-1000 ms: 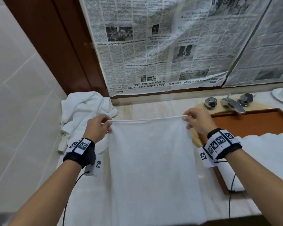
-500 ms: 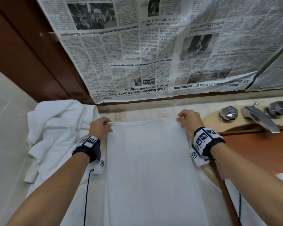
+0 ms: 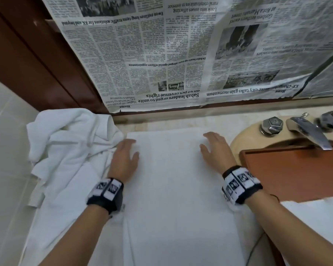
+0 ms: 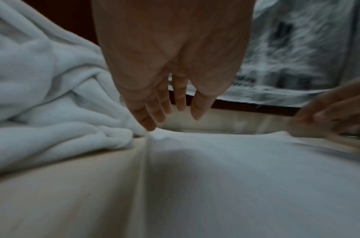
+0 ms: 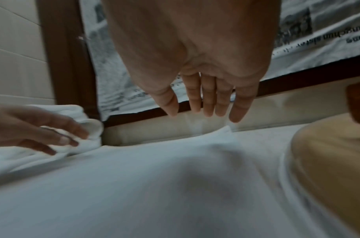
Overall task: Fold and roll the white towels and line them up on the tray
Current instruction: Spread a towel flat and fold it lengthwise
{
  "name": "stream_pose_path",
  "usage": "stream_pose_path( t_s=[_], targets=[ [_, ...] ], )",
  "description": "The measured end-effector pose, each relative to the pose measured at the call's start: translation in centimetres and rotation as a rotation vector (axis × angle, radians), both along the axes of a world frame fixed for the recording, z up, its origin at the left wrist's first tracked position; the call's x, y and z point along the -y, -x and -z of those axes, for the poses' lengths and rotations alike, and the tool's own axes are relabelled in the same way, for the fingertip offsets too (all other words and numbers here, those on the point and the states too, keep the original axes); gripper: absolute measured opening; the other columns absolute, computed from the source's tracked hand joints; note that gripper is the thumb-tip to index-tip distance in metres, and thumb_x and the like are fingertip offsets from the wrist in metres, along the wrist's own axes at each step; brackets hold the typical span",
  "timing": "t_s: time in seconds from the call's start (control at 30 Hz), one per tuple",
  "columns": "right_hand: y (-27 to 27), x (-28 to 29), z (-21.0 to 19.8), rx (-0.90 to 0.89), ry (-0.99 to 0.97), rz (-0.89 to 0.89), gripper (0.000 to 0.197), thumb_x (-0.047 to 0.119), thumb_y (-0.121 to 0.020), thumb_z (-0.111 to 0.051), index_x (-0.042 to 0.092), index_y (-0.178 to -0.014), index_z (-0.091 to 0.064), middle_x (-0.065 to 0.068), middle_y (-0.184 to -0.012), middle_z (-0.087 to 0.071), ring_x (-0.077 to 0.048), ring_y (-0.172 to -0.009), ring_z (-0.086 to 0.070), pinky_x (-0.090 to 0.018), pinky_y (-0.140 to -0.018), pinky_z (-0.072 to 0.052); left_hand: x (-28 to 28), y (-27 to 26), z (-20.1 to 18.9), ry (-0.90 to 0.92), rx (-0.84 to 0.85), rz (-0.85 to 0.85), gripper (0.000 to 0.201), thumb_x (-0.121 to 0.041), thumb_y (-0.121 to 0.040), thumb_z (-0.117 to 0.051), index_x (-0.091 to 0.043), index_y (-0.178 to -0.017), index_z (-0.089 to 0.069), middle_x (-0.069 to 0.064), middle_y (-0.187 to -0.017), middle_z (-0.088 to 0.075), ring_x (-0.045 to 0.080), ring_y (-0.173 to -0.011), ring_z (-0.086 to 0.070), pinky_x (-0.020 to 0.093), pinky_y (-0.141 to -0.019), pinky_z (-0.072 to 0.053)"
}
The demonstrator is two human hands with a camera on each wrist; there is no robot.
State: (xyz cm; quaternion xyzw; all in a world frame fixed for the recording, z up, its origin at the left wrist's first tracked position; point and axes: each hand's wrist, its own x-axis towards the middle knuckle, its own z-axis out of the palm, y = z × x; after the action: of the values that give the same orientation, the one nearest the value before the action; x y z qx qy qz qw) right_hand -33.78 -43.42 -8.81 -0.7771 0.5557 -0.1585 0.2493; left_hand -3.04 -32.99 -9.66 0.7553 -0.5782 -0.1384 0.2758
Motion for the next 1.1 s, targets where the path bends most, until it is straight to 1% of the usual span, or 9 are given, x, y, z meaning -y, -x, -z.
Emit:
stream_pose_path(
  t_s=[0.13, 0.27, 0.33, 0.43, 0.57, 0.67, 0.77, 0.9, 1.1],
  targets=[
    [-0.3, -9.3, 0.3, -0.134, -0.091, -0.144, 0.072, 0.057, -0.094, -0.027, 0.015, -0.152, -0.031, -0.003, -0.161, -0.025, -0.024, -0.149, -0.02, -0.042, -0.118, -0.019, -7.1, 4.6, 1.9, -0.145, 0.05, 0.184, 0.06, -0.045, -0.091, -0.038, -0.008, -0.134, -0.057, 0.016, -0.143, -0.051, 0.035, -0.132, -0.047, 0.035, -0.113, -0.029],
    [-0.9, -13.9, 1.9, -0.399, -0.17, -0.223, 0.085, 0.067, -0.081, 0.008, 0.028, -0.157, 0.004, 0.013, -0.162, 0.017, -0.016, -0.15, 0.015, -0.045, -0.119, 0.004, -10.6, 7.1, 3.3, -0.369, 0.151, 0.217, 0.074, -0.063, -0.09, -0.013, -0.031, -0.155, -0.028, 0.0, -0.166, -0.011, 0.028, -0.152, -0.011, 0.047, -0.121, -0.014],
    [-0.5, -14.3, 2.8, -0.458, -0.188, -0.206, 0.078, 0.065, -0.087, 0.007, 0.029, -0.156, 0.01, 0.015, -0.158, 0.026, -0.015, -0.149, 0.019, -0.047, -0.119, 0.009, -10.8, 7.0, 3.4, -0.429, 0.196, 0.209, 0.073, -0.065, -0.089, -0.005, -0.039, -0.156, -0.016, -0.006, -0.166, 0.003, 0.024, -0.153, 0.001, 0.048, -0.121, -0.006],
    [1.0, -13.5, 3.3, -0.486, -0.223, -0.168, 0.067, 0.058, -0.1, -0.006, 0.027, -0.156, 0.014, 0.014, -0.156, 0.029, -0.013, -0.149, 0.02, -0.045, -0.12, 0.009, -10.7, 5.3, 3.4, -0.495, 0.251, 0.128, 0.06, -0.06, -0.099, -0.011, -0.044, -0.156, -0.002, -0.013, -0.165, 0.012, 0.018, -0.153, 0.01, 0.052, -0.121, 0.002],
    [2.2, -13.5, 2.6, -0.511, -0.247, -0.075, 0.067, 0.052, -0.103, -0.01, 0.018, -0.156, 0.013, 0.005, -0.161, 0.023, -0.014, -0.15, 0.016, -0.042, -0.121, 0.006, -11.4, 2.9, 2.7, -0.57, 0.26, 0.024, 0.059, -0.049, -0.104, -0.02, -0.033, -0.158, -0.001, -0.01, -0.166, 0.01, 0.024, -0.153, 0.006, 0.051, -0.122, -0.001],
    [1.4, -16.7, 1.5, -0.464, -0.219, -0.11, 0.072, 0.058, -0.097, 0.002, 0.016, -0.155, 0.011, 0.003, -0.161, 0.022, -0.012, -0.147, 0.021, -0.04, -0.12, 0.01, -13.5, 4.5, 1.1, -0.545, 0.289, 0.017, 0.063, -0.041, -0.105, -0.028, -0.021, -0.159, -0.002, -0.002, -0.166, 0.01, 0.027, -0.153, 0.005, 0.051, -0.122, -0.005],
    [-0.1, -21.6, 1.4, -0.447, -0.181, -0.264, 0.085, 0.066, -0.082, 0.02, 0.02, -0.154, 0.015, 0.009, -0.156, 0.027, -0.01, -0.144, 0.026, -0.04, -0.119, 0.014, -16.4, 9.0, 0.0, -0.518, 0.261, 0.157, 0.063, -0.042, -0.105, -0.028, -0.021, -0.159, -0.001, -0.001, -0.166, 0.014, 0.022, -0.153, 0.011, 0.048, -0.121, 0.0],
    [0.0, -24.4, 2.8, -0.462, -0.212, -0.253, 0.081, 0.068, -0.084, 0.016, 0.027, -0.154, 0.016, 0.013, -0.155, 0.029, -0.012, -0.147, 0.023, -0.042, -0.119, 0.013, -19.5, 11.8, 0.9, -0.576, 0.236, 0.222, 0.062, -0.046, -0.106, -0.021, -0.025, -0.159, 0.003, -0.002, -0.165, 0.019, 0.021, -0.152, 0.015, 0.047, -0.122, 0.003],
    [4.6, -22.9, 2.9, -0.524, -0.268, -0.011, 0.066, 0.053, -0.103, -0.01, 0.022, -0.155, 0.015, 0.009, -0.159, 0.027, -0.012, -0.149, 0.017, -0.045, -0.122, 0.005, -21.8, 6.1, 2.2, -0.602, 0.217, 0.064, 0.061, -0.045, -0.106, -0.021, -0.028, -0.158, 0.006, -0.003, -0.165, 0.016, 0.023, -0.153, 0.01, 0.05, -0.122, -0.002]
  ],
)
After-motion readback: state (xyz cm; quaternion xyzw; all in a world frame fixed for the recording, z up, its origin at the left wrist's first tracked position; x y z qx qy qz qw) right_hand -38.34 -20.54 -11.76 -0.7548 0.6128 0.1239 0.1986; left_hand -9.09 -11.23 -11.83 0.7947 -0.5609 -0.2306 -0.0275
